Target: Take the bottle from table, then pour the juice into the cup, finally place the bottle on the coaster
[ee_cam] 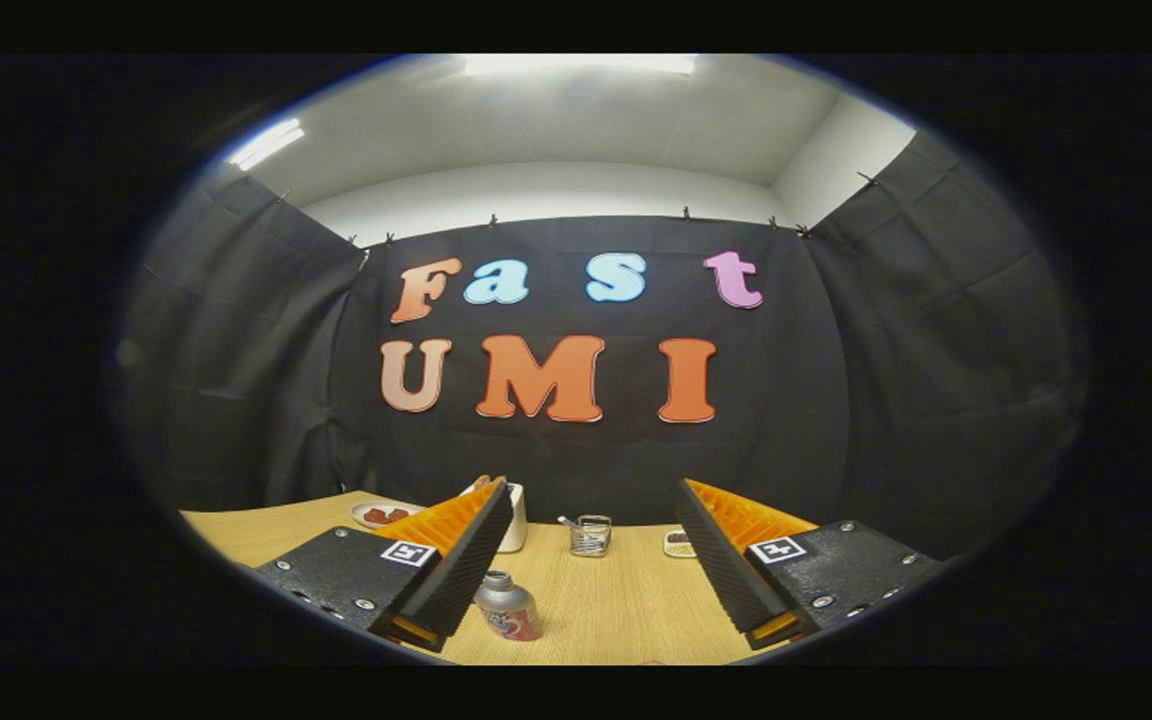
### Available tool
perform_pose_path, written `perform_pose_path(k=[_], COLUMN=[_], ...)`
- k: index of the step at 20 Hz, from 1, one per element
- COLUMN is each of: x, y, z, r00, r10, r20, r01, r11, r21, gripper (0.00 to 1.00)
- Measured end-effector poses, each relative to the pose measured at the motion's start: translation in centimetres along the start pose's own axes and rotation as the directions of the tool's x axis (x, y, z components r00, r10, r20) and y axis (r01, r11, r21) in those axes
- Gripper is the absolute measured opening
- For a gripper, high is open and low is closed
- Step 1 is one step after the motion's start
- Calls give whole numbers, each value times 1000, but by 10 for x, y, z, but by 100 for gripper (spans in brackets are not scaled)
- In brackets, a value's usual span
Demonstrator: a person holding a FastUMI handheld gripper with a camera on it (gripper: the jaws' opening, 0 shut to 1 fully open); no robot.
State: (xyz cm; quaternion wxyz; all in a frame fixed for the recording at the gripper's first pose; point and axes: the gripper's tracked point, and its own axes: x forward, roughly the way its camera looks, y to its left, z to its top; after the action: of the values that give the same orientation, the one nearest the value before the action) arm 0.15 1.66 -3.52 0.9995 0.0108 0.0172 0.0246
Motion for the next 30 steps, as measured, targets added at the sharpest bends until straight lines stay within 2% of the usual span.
perform_pose_path(k=[13,18,30], x=[13,15,23], y=[47,66,85], z=[-111,-150,-210], r00=[987,972,947], r10=[88,130,175], r20=[-136,-195,-271], r01=[-91,-129,-162], r11=[996,991,984], r21=[-15,21,67], gripper=[98,98,98])
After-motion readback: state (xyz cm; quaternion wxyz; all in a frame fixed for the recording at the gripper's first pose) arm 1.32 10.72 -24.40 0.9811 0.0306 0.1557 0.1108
